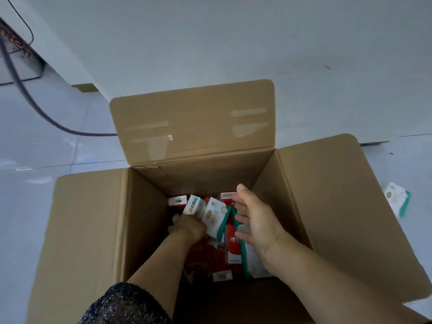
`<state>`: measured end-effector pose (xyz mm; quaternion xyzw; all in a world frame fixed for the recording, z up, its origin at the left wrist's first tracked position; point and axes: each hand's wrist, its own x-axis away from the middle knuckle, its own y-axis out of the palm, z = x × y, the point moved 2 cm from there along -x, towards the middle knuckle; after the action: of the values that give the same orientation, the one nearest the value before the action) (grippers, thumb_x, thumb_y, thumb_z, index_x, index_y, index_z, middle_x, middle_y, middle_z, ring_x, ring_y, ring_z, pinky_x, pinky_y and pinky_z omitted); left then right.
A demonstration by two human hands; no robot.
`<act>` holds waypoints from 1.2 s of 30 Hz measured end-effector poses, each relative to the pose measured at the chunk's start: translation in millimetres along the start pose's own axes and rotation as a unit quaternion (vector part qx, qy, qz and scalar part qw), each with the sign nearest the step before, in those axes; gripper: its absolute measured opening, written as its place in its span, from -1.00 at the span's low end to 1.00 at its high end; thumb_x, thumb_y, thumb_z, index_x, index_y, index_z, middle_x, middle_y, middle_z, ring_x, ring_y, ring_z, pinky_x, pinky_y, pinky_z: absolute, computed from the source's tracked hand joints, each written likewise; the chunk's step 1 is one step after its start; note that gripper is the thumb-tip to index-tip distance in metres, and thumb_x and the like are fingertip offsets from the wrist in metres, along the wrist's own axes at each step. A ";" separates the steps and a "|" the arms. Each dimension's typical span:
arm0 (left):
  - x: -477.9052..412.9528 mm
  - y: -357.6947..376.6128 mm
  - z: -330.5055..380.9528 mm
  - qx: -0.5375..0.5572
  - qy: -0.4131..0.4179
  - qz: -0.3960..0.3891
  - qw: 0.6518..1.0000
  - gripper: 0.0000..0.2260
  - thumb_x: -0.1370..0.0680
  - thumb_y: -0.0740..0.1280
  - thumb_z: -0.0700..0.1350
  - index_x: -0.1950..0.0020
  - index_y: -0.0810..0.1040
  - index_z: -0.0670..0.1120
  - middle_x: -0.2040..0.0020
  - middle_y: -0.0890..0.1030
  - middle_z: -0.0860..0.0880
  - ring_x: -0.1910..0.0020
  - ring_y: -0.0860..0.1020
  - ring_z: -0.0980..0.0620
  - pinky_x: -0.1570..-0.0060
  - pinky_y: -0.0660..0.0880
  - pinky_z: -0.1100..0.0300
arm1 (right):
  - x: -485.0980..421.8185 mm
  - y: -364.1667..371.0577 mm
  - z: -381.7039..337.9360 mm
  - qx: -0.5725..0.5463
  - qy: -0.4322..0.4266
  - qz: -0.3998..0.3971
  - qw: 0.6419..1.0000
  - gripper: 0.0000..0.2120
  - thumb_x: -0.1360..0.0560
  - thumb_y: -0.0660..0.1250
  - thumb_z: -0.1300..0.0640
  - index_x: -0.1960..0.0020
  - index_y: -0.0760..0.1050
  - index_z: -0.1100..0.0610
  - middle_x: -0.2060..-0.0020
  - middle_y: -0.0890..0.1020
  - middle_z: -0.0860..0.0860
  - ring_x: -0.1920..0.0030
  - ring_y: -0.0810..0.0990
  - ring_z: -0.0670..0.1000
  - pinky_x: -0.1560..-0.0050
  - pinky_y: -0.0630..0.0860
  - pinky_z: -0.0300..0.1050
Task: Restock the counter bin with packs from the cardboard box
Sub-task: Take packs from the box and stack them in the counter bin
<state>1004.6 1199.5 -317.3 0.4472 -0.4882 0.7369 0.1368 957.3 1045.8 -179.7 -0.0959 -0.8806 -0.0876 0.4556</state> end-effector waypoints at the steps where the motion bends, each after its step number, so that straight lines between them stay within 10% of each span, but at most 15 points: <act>1: -1.2 1.2 -1.1 -0.023 -0.007 0.000 1.000 -0.48 -0.57 0.17 0.05 -0.48 0.28 -0.15 -0.45 0.28 -0.19 -0.38 0.32 -0.19 -0.32 0.33 0.08 | -3.2 0.1 1.0 0.006 -0.005 0.006 1.000 -0.50 -0.56 0.15 -0.20 -0.39 0.40 0.04 -0.32 0.46 0.01 -0.21 0.47 -0.01 -0.22 0.39 -0.07; 10: -27.8 8.3 -6.5 0.054 -0.025 0.009 0.998 -0.35 -0.50 0.30 0.13 -0.48 0.25 -0.18 -0.42 0.34 -0.20 -0.33 0.39 -0.17 -0.24 0.41 0.09 | -17.3 -2.9 2.6 0.009 0.013 -0.014 1.000 -0.74 -0.58 0.15 -0.11 0.15 0.46 0.02 0.31 0.52 -0.11 0.40 0.51 -0.13 0.30 0.42 -0.30; 17: -11.0 -7.8 -9.5 -0.013 0.033 0.073 0.997 -0.60 -0.50 0.38 0.02 -0.28 0.53 -0.13 -0.25 0.55 -0.13 -0.21 0.53 -0.10 -0.10 0.47 0.18 | -15.7 -0.6 3.5 0.011 -0.012 0.004 1.000 -0.57 -0.55 0.17 -0.18 -0.31 0.46 0.03 -0.23 0.51 0.01 -0.15 0.49 -0.04 -0.25 0.43 -0.03; 21: 23.8 -30.3 -2.7 -0.026 0.087 0.125 0.988 -0.79 -0.53 0.37 -0.01 -0.15 0.65 0.06 -0.24 0.58 -0.02 -0.18 0.55 -0.05 -0.09 0.46 0.23 | -2.6 3.1 -1.8 -0.025 -0.011 -0.022 0.999 -0.61 -0.58 0.15 -0.11 -0.29 0.44 0.08 -0.06 0.53 -0.04 0.07 0.50 -0.13 0.08 0.45 -0.22; 27: 64.0 -35.7 3.0 0.296 0.082 0.062 0.950 -0.69 -0.49 0.36 -0.24 0.32 0.71 0.11 -0.04 0.68 -0.11 0.01 0.63 -0.11 -0.10 0.57 0.02 | 23.7 11.1 -14.5 -0.043 -0.036 -0.031 0.998 -0.79 -0.58 0.17 -0.08 0.03 0.50 0.01 0.08 0.57 -0.03 0.17 0.52 -0.12 0.16 0.45 -0.25; 32: 124.1 -62.9 17.3 0.451 0.113 0.001 0.885 -0.76 -0.54 0.27 -0.40 0.20 0.68 -0.18 0.05 0.65 -0.22 0.09 0.65 -0.18 0.19 0.63 0.04 | 63.5 5.7 -41.1 -0.034 -0.092 -0.035 0.995 -0.86 -0.61 0.16 0.06 0.09 0.43 0.04 0.28 0.49 -0.12 0.48 0.53 -0.27 0.52 0.41 -0.45; 36: 182.7 -97.9 26.1 0.486 0.166 0.012 0.858 -0.77 -0.53 0.28 -0.41 0.21 0.67 -0.21 0.09 0.67 -0.21 0.21 0.67 -0.09 0.33 0.58 0.15 | 111.7 0.6 -71.1 0.011 -0.151 -0.020 0.988 -0.84 -0.60 0.18 -0.02 0.13 0.44 -0.03 0.26 0.51 -0.19 0.35 0.52 -0.21 0.35 0.46 -0.33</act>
<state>978.0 1182.2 -110.8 0.3222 -0.0438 0.9453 -0.0281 950.1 1039.2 -47.7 -0.0850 -0.9419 -0.0717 0.3170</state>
